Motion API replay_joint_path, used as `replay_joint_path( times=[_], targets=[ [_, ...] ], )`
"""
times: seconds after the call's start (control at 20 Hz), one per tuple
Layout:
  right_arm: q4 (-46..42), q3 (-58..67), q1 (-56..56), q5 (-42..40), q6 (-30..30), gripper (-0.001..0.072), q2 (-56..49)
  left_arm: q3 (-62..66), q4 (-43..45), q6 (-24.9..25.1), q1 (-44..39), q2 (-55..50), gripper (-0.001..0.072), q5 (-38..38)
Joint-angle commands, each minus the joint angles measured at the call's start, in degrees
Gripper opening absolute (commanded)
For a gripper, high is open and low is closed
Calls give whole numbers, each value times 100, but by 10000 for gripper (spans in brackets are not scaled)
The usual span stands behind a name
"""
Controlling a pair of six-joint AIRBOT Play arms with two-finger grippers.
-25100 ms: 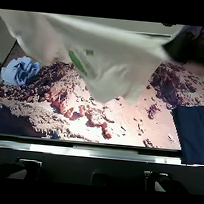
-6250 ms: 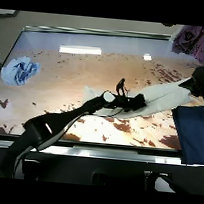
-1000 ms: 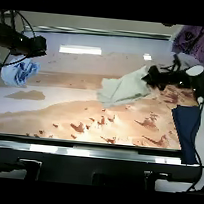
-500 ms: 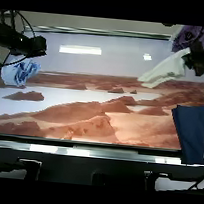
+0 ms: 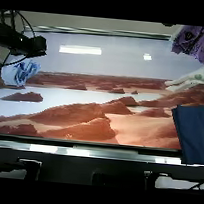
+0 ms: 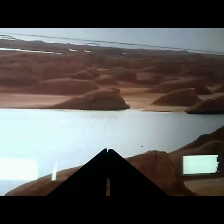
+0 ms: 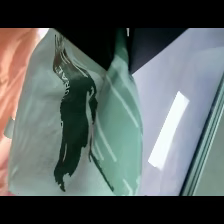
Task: Fold the clothes and pants, and hang the long-sleeved shirts on hangers.
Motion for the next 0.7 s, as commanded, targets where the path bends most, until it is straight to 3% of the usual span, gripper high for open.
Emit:
replay_joint_path(
  times=[0.0,0.3,0.5,0.65],
  targets=[
    [-820,11,-94,579,450,30,133,0,0,2,-4,-2,17,-2],
    [-1740,11,-94,1816,417,30,350,0,0,2,-2,-2,17,-26],
    [-2173,-37,-94,2732,-428,31,369,0,2,24,-2,-2,17,-262],
    [-2629,-289,-94,3265,-717,32,420,2,0,22,-2,0,17,-367]
  ],
)
